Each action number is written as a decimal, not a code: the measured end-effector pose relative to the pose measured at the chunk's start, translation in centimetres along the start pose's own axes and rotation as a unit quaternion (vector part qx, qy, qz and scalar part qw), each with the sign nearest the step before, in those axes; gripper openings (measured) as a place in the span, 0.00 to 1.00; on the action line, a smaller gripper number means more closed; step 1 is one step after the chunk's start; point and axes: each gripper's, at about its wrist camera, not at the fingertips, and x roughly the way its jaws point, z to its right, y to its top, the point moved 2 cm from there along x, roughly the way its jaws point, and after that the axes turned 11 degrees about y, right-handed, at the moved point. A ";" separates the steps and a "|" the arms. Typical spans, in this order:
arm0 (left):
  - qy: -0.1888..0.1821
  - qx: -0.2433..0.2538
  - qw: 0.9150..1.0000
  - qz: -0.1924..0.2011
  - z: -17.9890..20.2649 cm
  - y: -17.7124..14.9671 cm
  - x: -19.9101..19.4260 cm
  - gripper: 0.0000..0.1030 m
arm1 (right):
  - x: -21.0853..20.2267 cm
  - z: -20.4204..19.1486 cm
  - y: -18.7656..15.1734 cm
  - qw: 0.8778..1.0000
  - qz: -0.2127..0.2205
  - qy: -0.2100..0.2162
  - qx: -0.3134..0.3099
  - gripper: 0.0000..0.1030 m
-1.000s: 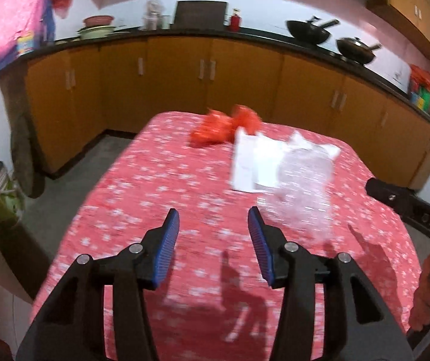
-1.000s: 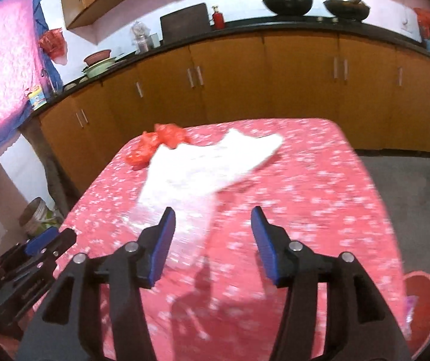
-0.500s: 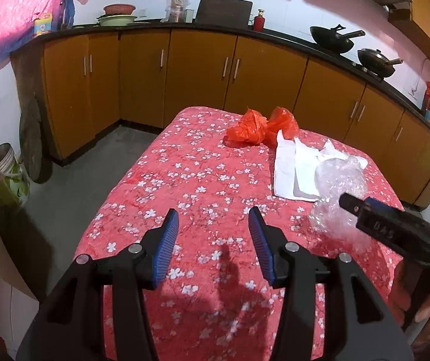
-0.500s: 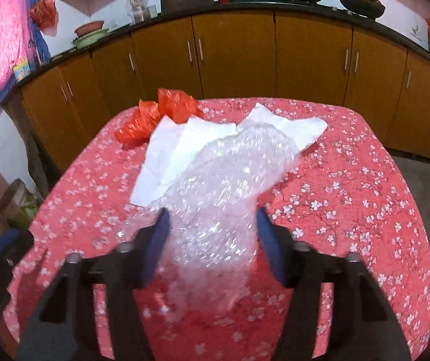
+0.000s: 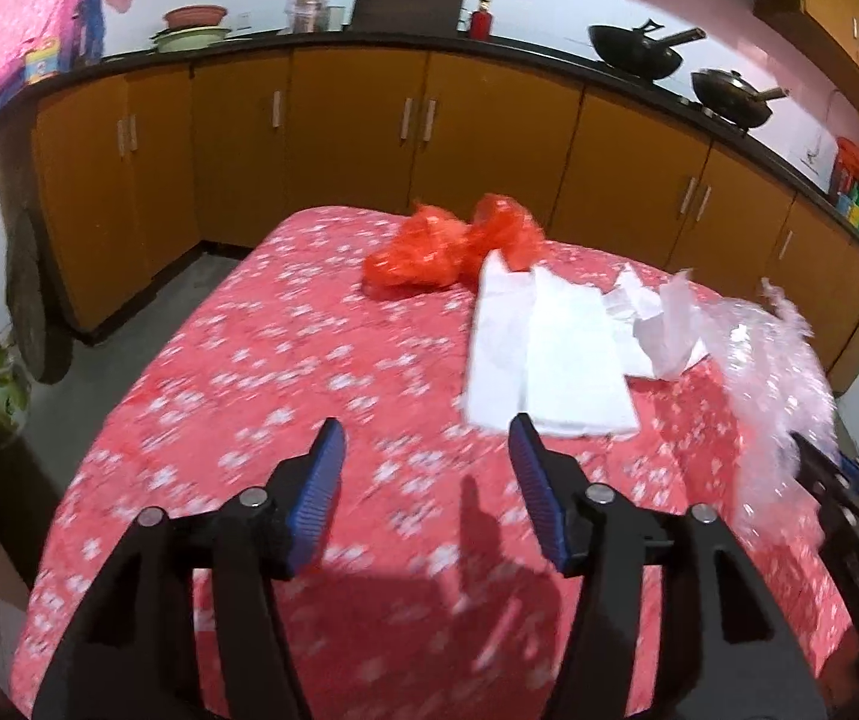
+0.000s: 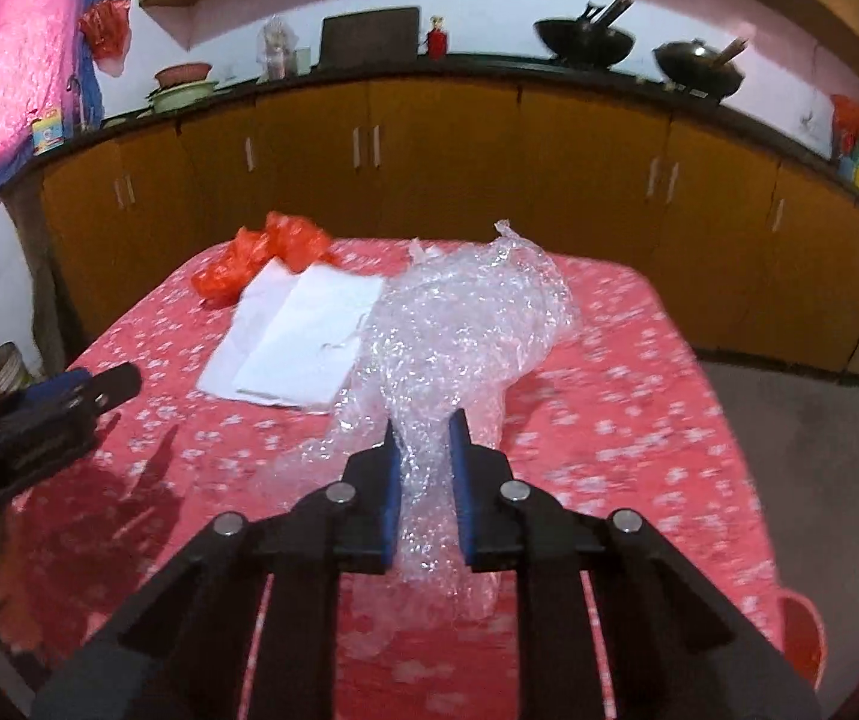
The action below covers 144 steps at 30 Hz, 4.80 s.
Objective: Collect trash
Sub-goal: 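Grasp the bubble wrap with the right gripper while the left gripper grasps white paper, then lift the bubble wrap and white paper off the table with both grippers, then carry the bubble wrap and white paper over the orange basket with both grippers, then open both grippers to drop the bubble wrap and white paper into the basket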
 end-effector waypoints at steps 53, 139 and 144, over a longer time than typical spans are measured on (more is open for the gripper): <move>-0.084 0.084 0.993 0.010 4.4 0.3 -4.7 0.01 | -5.5 3.7 -0.1 0.998 0.040 -0.023 0.043 0.15; -0.255 0.318 0.905 -0.121 42.0 -23.1 -12.1 0.01 | -16.9 36.5 -28.2 0.934 -0.050 -0.207 0.286 0.15; -0.249 0.322 0.904 -0.127 42.8 -23.9 -11.6 0.01 | -16.2 37.1 -28.5 0.935 -0.053 -0.199 0.289 0.17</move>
